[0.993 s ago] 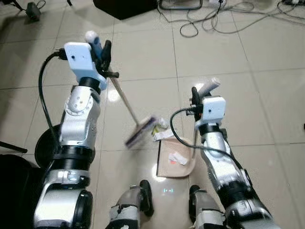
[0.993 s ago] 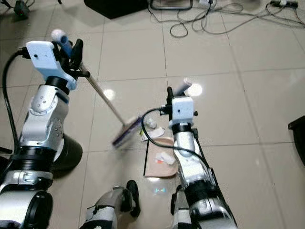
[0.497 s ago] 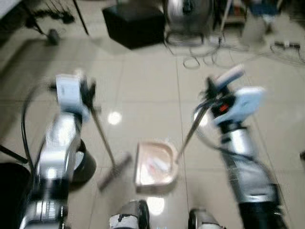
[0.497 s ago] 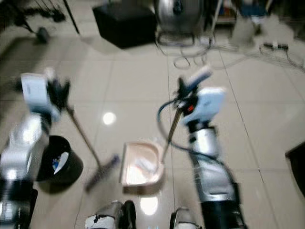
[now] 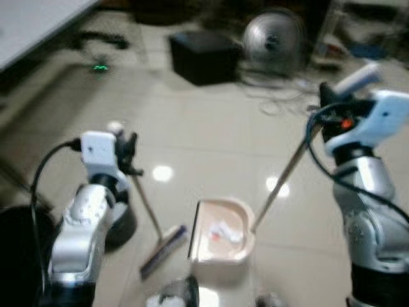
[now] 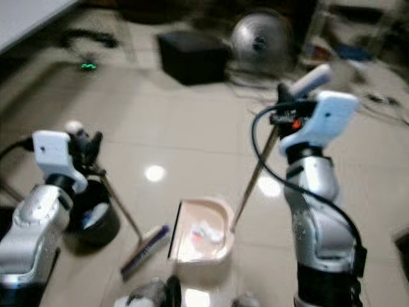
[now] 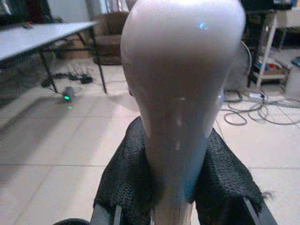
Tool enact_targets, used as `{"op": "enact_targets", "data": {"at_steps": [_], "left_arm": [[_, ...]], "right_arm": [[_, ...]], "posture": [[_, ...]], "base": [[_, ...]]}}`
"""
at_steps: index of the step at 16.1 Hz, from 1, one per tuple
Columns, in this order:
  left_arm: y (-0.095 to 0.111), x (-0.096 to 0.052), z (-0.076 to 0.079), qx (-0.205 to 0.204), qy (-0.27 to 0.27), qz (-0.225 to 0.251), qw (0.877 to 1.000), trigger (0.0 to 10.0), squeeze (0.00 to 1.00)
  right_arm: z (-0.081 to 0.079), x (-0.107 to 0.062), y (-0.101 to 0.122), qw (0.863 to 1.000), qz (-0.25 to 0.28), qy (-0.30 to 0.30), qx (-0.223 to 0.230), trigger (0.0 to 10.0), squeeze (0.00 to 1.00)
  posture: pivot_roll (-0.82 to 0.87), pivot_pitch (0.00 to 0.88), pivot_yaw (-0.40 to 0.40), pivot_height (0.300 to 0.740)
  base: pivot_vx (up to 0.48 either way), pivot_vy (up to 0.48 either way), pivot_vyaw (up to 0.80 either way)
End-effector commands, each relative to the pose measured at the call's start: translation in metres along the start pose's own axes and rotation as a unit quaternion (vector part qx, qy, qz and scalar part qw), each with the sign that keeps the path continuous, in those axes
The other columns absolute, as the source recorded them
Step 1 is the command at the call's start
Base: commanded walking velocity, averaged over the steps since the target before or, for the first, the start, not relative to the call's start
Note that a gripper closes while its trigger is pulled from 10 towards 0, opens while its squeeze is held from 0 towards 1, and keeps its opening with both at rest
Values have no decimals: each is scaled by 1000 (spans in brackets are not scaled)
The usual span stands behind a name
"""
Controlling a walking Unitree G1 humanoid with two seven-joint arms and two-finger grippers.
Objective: Sweep floor
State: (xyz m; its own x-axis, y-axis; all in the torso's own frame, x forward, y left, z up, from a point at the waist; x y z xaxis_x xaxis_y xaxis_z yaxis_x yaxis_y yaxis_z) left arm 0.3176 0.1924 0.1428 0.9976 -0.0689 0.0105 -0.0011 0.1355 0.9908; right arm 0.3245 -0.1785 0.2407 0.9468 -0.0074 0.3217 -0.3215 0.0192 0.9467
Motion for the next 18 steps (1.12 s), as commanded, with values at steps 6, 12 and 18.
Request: {"op": "enact_targets", "data": {"at_steps": [6,12,18], "left_arm": [[7,4,9,26,-22,-1,999,10000,0],[13,6,11,31,-20,13,999,10000,0],[10,2,7,16,2,9,1000,10000,0]], "right_arm": [[5,11,30,998,41,-3,39,10000,0],[16,28,38,999,35,-19,33,10000,0],[20,42,52,999,38,-8,14,10000,0]], "posture": [[-32,0,63,740],[-21,0,53,740],[-15,0,40,740]], "base": [[0,0,800],[44,0,800],[351,0,0]]}}
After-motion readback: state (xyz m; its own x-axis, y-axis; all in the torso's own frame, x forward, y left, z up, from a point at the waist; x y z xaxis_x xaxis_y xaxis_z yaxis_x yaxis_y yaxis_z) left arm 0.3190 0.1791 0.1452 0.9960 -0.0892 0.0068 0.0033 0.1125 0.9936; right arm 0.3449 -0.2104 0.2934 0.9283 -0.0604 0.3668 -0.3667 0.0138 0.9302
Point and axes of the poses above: a point about 5 cm out from each wrist's last joint towards the gripper, its own x axis pointing out of the wrist towards the gripper, its own y axis along the axis of the wrist's last joint, z = x × y, the point moved 4 cm from there along x, pointing out of the wrist towards the gripper, and after that the axes turned 11 degrees about -x, right-handed, at the moved point
